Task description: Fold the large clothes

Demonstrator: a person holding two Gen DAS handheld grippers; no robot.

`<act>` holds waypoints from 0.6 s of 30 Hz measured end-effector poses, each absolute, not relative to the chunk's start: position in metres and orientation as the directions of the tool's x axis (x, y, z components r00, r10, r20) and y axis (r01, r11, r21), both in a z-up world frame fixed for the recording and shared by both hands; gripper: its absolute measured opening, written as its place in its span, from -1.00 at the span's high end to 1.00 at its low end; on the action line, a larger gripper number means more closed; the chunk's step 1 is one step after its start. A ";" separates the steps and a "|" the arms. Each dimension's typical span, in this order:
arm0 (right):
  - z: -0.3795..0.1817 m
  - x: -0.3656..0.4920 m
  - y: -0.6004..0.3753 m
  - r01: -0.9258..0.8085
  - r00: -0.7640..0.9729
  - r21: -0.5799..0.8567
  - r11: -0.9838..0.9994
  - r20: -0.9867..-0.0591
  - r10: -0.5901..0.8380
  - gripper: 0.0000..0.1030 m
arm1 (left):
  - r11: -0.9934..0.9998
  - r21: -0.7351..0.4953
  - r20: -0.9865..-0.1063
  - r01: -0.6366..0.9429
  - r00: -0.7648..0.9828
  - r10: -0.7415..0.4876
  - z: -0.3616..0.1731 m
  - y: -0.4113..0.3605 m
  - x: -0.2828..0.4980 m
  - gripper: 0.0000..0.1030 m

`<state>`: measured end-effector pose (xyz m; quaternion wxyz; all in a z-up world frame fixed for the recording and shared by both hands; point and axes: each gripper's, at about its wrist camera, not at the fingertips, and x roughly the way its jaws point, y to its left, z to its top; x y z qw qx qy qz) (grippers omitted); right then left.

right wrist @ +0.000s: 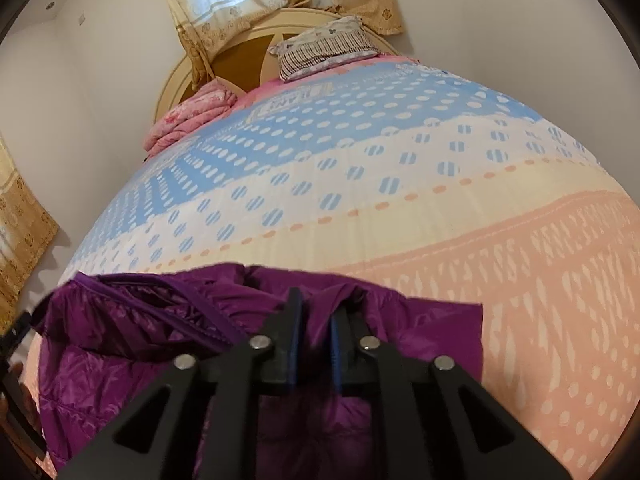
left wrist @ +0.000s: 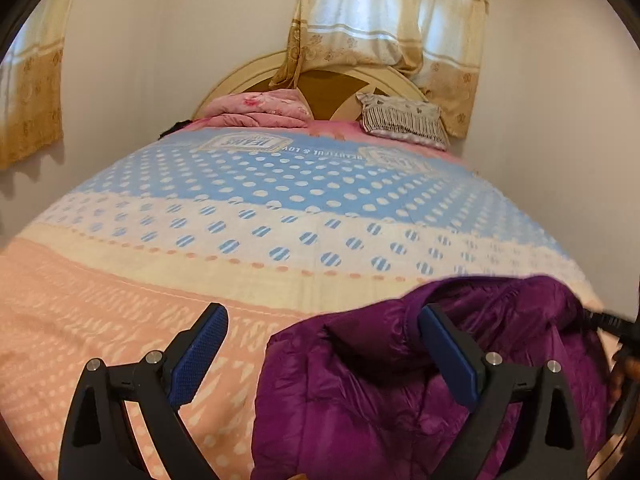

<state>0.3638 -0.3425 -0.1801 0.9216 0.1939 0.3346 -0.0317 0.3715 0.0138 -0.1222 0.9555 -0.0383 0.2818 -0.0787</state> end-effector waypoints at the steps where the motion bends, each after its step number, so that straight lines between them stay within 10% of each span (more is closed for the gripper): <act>1: -0.176 0.364 -0.341 0.190 0.777 0.338 0.922 -0.626 0.070 0.48 | 0.988 -0.099 -0.528 0.119 0.836 -0.153 -0.120 0.008 0.367 -0.88; 6: -0.151 0.349 -0.330 0.181 0.833 0.323 0.929 -0.552 0.030 -0.73 | 0.990 0.000 -0.484 0.139 0.867 -0.121 -0.116 -0.022 0.347 -0.88; 18: -0.170 0.341 -0.185 -0.060 0.776 0.061 0.996 -0.625 0.085 -0.53 | 0.974 0.201 -0.489 0.104 0.872 0.008 -0.143 -0.079 0.346 -0.88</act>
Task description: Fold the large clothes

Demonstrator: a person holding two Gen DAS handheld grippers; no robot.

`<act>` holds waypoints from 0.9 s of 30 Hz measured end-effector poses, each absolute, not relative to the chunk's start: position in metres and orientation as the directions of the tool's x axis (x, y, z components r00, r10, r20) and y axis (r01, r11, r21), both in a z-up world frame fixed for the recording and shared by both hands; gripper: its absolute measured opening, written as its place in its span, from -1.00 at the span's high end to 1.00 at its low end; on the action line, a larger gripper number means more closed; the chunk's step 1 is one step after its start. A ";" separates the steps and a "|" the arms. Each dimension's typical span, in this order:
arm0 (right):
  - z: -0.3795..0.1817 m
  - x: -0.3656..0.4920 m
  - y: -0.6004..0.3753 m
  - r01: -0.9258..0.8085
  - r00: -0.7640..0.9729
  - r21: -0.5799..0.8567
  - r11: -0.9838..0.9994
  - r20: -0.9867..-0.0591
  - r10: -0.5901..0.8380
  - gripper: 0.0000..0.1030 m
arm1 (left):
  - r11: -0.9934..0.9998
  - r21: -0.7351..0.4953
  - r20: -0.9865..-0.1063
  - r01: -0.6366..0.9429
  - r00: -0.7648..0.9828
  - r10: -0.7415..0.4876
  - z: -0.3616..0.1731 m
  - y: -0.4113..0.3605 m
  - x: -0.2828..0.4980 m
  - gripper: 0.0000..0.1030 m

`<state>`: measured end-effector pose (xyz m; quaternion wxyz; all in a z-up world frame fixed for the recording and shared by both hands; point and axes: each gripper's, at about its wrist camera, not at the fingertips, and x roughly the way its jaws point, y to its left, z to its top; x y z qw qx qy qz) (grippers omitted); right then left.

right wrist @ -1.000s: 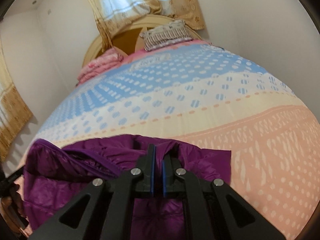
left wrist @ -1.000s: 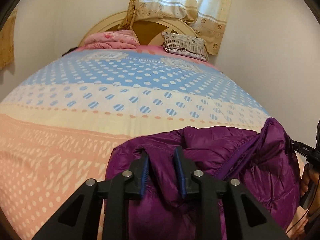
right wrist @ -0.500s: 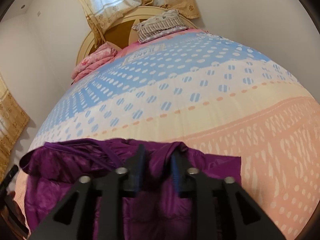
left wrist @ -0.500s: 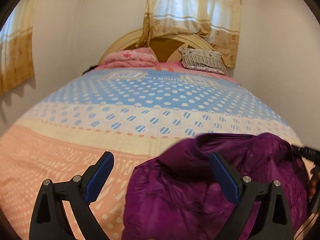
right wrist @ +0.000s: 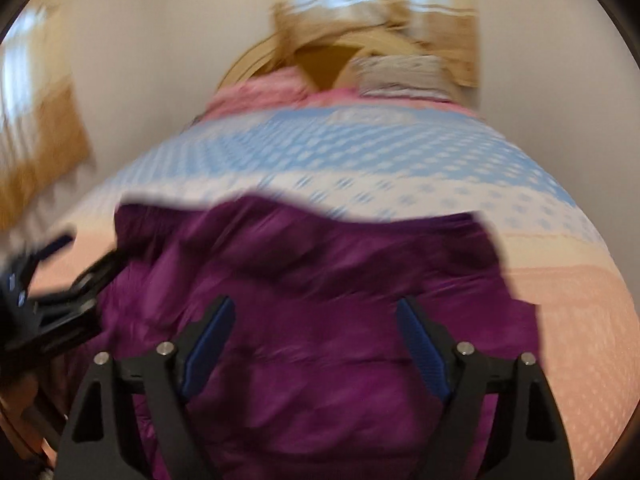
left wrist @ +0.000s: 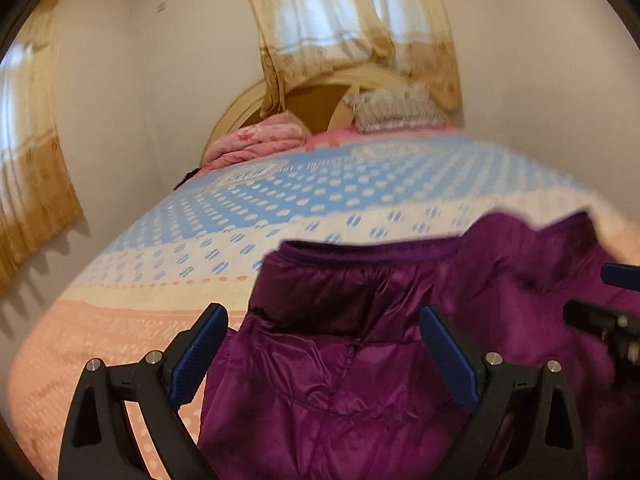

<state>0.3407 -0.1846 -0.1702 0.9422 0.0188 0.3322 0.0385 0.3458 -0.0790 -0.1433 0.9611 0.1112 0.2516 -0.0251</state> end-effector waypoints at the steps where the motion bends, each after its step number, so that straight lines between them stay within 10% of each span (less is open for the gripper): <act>1: -0.178 0.351 -0.183 -0.053 0.762 0.053 0.997 -0.644 0.075 -0.53 | 0.967 0.237 -0.496 0.091 0.867 0.040 -0.151 -0.081 0.357 -0.88; 27: -0.231 0.394 -0.227 0.109 0.668 0.063 0.992 -0.744 -0.026 -0.62 | 0.998 -0.038 -0.766 0.046 0.640 -0.059 -0.215 -0.037 0.445 -0.97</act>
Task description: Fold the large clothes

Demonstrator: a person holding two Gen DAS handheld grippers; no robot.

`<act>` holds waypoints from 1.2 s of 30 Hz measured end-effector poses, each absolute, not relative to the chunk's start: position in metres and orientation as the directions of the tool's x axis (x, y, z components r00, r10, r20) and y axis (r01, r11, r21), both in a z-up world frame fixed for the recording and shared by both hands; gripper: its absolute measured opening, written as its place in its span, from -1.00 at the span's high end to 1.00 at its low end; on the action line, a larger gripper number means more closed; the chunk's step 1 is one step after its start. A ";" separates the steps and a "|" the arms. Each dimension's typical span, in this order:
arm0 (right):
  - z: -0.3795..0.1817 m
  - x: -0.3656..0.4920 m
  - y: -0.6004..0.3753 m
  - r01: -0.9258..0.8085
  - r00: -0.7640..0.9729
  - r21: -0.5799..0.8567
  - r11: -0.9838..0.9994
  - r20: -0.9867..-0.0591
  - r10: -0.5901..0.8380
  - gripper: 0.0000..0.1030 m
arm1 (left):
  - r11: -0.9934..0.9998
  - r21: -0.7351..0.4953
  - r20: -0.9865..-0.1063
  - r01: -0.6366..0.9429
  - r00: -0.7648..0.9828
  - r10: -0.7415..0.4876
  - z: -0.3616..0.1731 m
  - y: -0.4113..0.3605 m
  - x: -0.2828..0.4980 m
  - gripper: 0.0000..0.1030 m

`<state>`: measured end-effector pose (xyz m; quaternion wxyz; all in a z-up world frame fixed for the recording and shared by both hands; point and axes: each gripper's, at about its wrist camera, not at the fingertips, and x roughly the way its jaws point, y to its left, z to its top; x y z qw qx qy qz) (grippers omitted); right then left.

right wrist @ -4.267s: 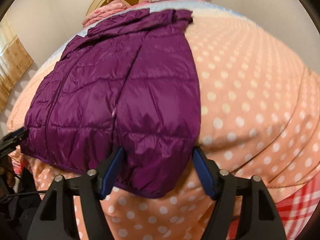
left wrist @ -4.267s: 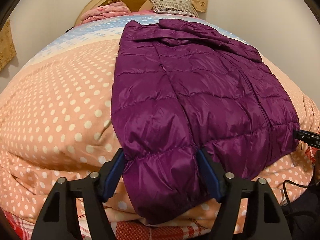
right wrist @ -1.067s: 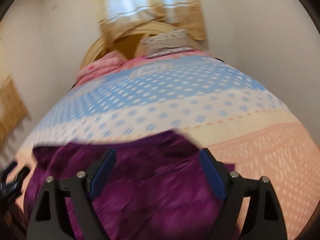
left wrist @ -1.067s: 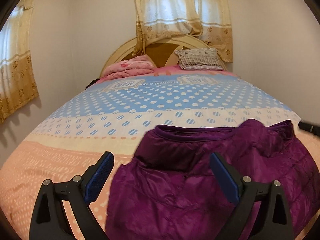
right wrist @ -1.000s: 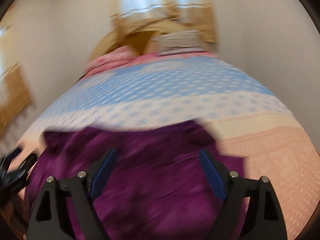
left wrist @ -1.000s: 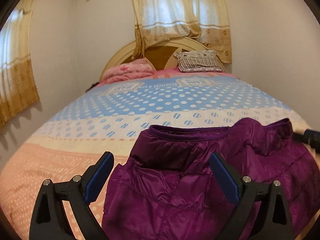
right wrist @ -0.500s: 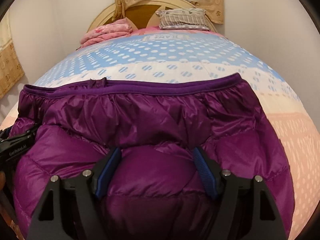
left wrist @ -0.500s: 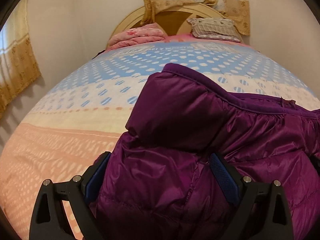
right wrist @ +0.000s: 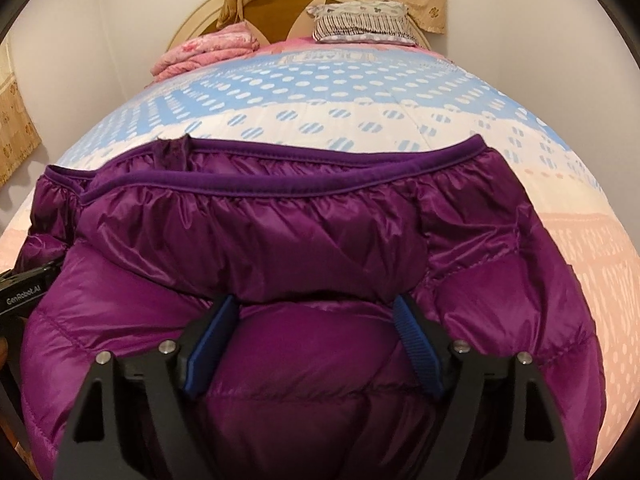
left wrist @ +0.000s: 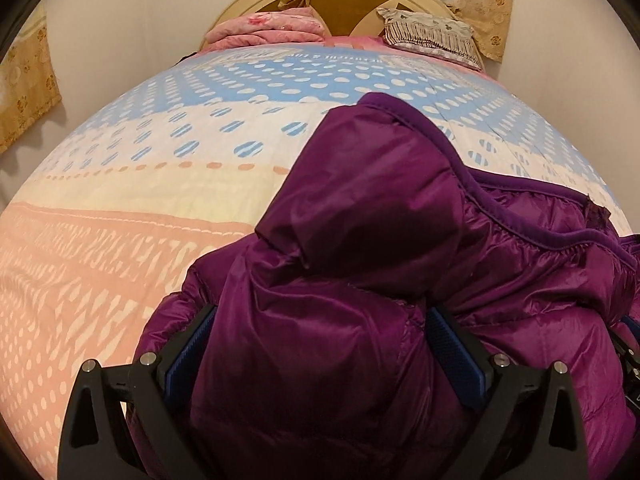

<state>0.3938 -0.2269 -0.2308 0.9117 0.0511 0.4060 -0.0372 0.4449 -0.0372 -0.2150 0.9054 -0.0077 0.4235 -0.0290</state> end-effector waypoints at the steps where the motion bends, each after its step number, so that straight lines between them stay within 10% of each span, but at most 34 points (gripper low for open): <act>1: -0.231 0.395 -0.226 0.110 0.666 0.059 0.992 -0.746 -0.029 -0.62 | 0.998 -0.034 -0.767 0.045 0.639 -0.055 -0.215 -0.038 0.445 -0.97; 8: -0.221 0.388 -0.226 0.097 0.665 0.062 0.993 -0.747 -0.018 -0.54 | 0.998 -0.054 -0.792 0.034 0.608 -0.063 -0.209 -0.032 0.447 -0.97; 13: -0.178 0.373 -0.256 0.173 0.777 0.147 0.974 -0.628 -0.043 -0.47 | 0.925 -0.381 -0.647 -0.003 0.715 -0.264 -0.162 0.001 0.445 -0.97; 19: -0.221 0.409 -0.298 0.293 0.654 0.130 0.947 -0.750 -0.099 -0.16 | 0.984 -0.156 -0.755 -0.081 0.652 -0.066 -0.194 -0.019 0.492 -0.97; 22: -0.229 0.411 -0.295 0.286 0.656 0.119 0.951 -0.747 -0.104 -0.17 | 0.970 -0.229 -0.780 -0.086 0.612 -0.130 -0.218 -0.006 0.495 -0.97; 32: -0.206 0.393 -0.285 0.289 0.675 0.138 0.947 -0.731 -0.099 -0.20 | 0.967 -0.233 -0.748 -0.101 0.655 -0.112 -0.178 -0.007 0.451 -0.97; 36: -0.179 0.355 -0.233 0.176 0.770 0.129 0.976 -0.635 -0.055 -0.52 | 0.978 -0.203 -0.659 0.044 0.732 -0.170 -0.152 -0.036 0.384 -0.97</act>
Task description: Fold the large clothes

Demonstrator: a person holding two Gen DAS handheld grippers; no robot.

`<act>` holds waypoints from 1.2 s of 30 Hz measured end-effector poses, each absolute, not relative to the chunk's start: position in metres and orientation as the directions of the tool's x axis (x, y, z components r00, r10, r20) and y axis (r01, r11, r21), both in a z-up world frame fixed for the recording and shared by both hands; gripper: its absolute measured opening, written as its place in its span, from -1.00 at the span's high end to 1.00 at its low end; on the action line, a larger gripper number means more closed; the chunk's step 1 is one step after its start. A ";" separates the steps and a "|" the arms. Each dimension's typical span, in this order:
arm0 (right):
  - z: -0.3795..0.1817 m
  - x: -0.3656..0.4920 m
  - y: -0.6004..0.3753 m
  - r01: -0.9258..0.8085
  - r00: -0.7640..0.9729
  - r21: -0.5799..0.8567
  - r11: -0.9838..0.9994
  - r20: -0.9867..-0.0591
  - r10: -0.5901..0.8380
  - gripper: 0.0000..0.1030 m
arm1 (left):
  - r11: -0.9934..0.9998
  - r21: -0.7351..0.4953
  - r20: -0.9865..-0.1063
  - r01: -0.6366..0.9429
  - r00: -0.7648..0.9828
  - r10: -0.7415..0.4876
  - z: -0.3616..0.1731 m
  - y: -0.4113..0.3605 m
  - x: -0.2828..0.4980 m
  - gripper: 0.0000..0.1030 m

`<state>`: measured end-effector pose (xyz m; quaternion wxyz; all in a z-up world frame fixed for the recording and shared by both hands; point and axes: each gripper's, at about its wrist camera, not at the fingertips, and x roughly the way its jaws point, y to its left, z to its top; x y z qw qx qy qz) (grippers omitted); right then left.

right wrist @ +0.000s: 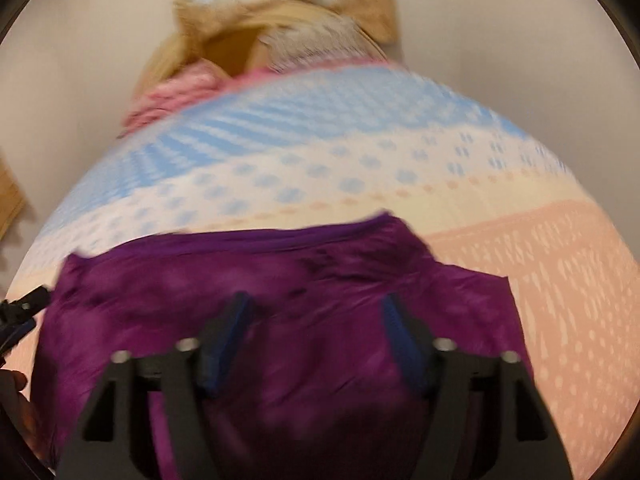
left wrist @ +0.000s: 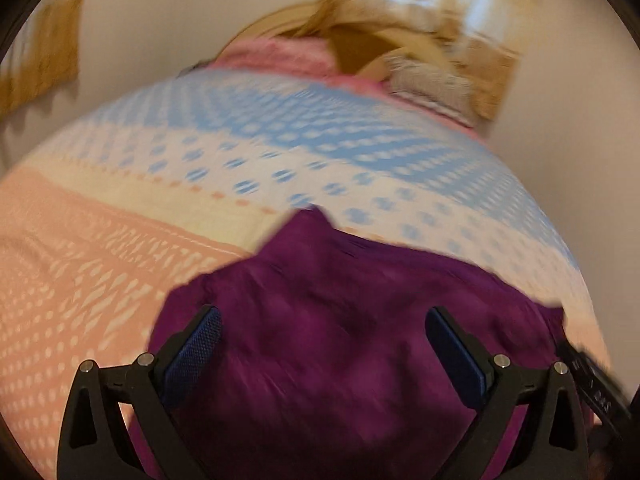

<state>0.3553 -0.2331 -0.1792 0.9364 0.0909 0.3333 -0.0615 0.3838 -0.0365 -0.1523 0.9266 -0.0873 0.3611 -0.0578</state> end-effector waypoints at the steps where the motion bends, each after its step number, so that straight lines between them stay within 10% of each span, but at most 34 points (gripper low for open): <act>1: -0.180 0.349 -0.218 0.140 0.778 0.119 0.983 -0.627 -0.035 -0.52 | 0.983 -0.163 -0.651 0.084 0.739 -0.171 -0.155 -0.050 0.372 -0.97; 5: -0.200 0.345 -0.194 0.117 0.762 0.080 0.990 -0.647 -0.037 -0.52 | 0.995 -0.023 -0.688 0.101 0.720 -0.089 -0.186 -0.077 0.369 -0.98; 30: -0.231 0.357 -0.189 0.130 0.694 0.008 0.992 -0.715 -0.085 -0.66 | 0.981 -0.090 -0.762 0.169 0.623 -0.177 -0.200 -0.065 0.380 -0.98; 36: -0.205 0.300 -0.179 0.080 0.762 0.048 0.996 -0.647 -0.030 -0.73 | 0.991 -0.105 -0.648 0.087 0.750 -0.134 -0.159 0.023 0.314 -0.97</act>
